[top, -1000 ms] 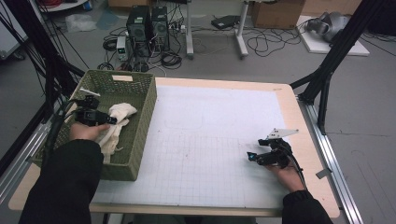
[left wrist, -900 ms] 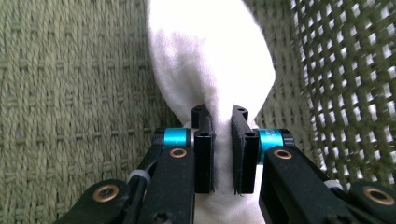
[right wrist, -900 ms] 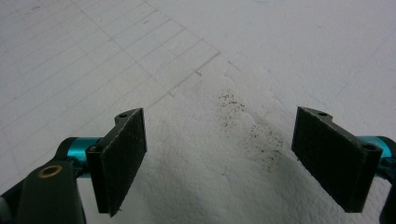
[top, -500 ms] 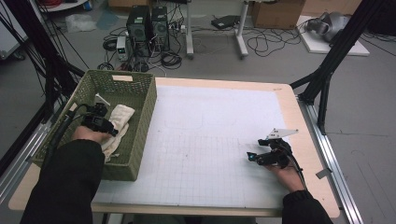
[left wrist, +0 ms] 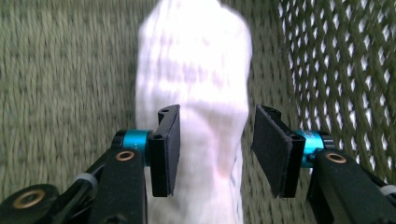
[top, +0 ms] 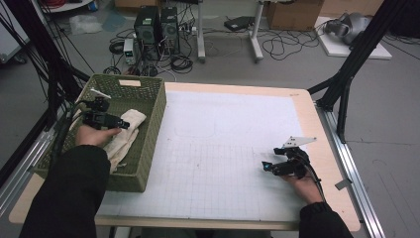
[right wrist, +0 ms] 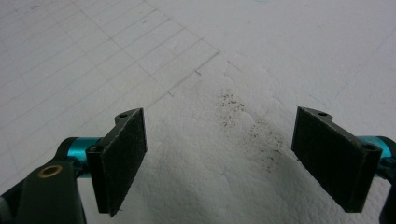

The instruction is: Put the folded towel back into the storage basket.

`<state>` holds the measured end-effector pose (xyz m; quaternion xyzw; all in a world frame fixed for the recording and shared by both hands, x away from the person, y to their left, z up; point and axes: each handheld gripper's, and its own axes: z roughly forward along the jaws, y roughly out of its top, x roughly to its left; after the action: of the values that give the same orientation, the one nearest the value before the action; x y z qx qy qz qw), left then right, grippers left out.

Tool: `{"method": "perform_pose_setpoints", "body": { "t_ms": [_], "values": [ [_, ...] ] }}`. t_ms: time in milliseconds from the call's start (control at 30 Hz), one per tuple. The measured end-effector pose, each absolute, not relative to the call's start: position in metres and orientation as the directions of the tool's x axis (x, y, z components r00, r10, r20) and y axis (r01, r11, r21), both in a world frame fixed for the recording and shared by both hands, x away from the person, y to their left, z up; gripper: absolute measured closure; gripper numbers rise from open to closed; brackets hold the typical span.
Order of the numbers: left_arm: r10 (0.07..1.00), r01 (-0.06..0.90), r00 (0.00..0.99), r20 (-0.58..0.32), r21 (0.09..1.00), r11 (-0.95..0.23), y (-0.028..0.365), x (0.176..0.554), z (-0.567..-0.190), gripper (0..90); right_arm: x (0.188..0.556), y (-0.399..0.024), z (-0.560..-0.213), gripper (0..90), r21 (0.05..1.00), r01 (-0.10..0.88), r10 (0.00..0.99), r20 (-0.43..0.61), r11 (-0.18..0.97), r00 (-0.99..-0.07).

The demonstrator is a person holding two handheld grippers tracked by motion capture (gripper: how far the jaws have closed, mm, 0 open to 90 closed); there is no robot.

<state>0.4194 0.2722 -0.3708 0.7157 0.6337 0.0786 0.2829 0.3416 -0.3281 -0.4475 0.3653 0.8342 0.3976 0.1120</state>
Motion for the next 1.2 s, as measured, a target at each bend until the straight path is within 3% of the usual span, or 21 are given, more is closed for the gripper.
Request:
{"method": "perform_pose_setpoints", "body": {
  "t_ms": [133, 333, 433, 567, 633, 767, 900, 1100, 1200],
  "values": [
    [0.959, 0.877, 0.189, -0.211, 0.475, -0.068, 0.263, 0.425, -0.381, 57.1, 0.342, -0.328, -0.448, 17.4, 0.743, 0.521, 0.699, 0.102, 0.42, -0.708],
    [0.968, 0.92, 0.21, -0.139, 0.365, -0.147, 0.256, 0.426, -0.403, 55.6, 0.342, -0.328, -0.448, 17.8, 0.748, 0.517, 0.696, 0.104, 0.416, -0.71],
    [0.967, 0.913, 0.23, -0.108, 0.368, -0.176, 0.252, 0.425, -0.405, 55.7, 0.342, -0.328, -0.448, 17.9, 0.746, 0.518, 0.695, 0.105, 0.419, -0.712],
    [0.966, 0.905, 0.252, -0.057, 0.368, -0.214, 0.25, 0.424, -0.405, 66.3, 0.342, -0.327, -0.448, 17.9, 0.746, 0.515, 0.694, 0.099, 0.422, -0.713],
    [0.965, 0.903, 0.259, -0.046, 0.366, -0.225, 0.249, 0.424, -0.404, 76.8, 0.342, -0.327, -0.448, 18.0, 0.743, 0.519, 0.694, 0.102, 0.423, -0.713],
    [0.966, 0.904, 0.251, -0.062, 0.371, -0.211, 0.25, 0.423, -0.401, 82.0, 0.343, -0.327, -0.448, 18.0, 0.745, 0.517, 0.695, 0.1, 0.423, -0.712],
    [0.973, 0.867, 0.222, -0.068, 0.47, -0.165, 0.253, 0.421, -0.389, 82.6, 0.342, -0.328, -0.448, 18.0, 0.746, 0.519, 0.696, 0.104, 0.418, -0.71],
    [0.974, 0.769, 0.17, -0.146, 0.638, -0.038, 0.261, 0.415, -0.375, 82.6, 0.342, -0.328, -0.448, 18.0, 0.744, 0.518, 0.694, 0.102, 0.422, -0.712],
    [0.964, 0.755, 0.188, -0.188, 0.656, -0.019, 0.264, 0.415, -0.377, 81.3, 0.342, -0.327, -0.448, 18.0, 0.742, 0.521, 0.695, 0.104, 0.422, -0.711]
  ]
}}
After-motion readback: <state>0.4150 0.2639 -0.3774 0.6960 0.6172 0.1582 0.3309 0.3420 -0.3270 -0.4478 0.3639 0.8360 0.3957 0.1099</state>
